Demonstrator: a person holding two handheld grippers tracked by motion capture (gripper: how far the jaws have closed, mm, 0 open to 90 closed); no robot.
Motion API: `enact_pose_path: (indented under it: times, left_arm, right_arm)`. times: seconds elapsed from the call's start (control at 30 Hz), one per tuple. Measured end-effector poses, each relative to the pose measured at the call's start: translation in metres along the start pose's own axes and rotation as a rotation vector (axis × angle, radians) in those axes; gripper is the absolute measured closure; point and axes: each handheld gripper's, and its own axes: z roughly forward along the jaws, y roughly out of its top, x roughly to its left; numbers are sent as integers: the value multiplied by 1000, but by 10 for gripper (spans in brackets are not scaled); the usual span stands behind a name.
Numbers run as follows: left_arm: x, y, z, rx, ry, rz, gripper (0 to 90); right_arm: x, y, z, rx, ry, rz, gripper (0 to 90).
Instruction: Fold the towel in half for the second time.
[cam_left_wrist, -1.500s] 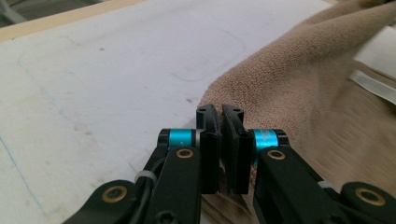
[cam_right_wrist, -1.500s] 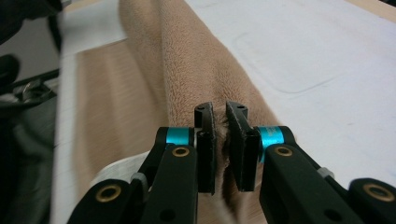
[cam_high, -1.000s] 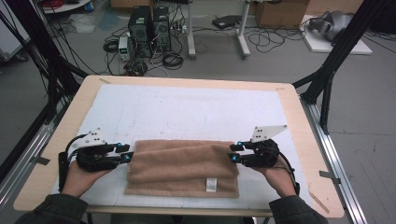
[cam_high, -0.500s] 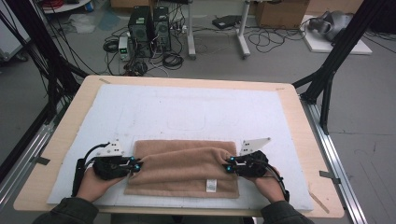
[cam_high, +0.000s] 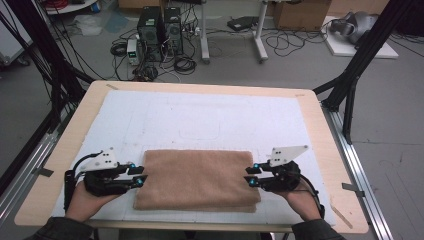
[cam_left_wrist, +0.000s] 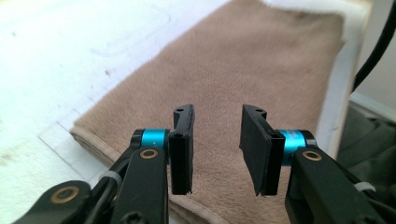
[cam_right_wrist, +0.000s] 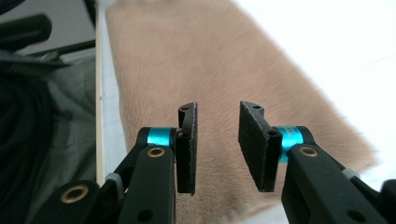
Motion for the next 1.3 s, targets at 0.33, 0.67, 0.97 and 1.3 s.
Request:
enact_pose_path:
  times: [0.33,0.67,0.97,1.3]
  left_arm:
    - [0,-26,40,98,53,13,846]
    - [1,-16,25,24,109,-8,759]
    - [-14,-38,22,101,27,28,613]
    - [-6,-6,2,-37,93,20,852]
  right_arm:
    - [3,-28,42,111,45,-2,803]
    - [21,-24,27,91,81,-18,694]
    - [20,-37,34,98,79,13,694]
    - [23,-13,14,45,79,-31,853]
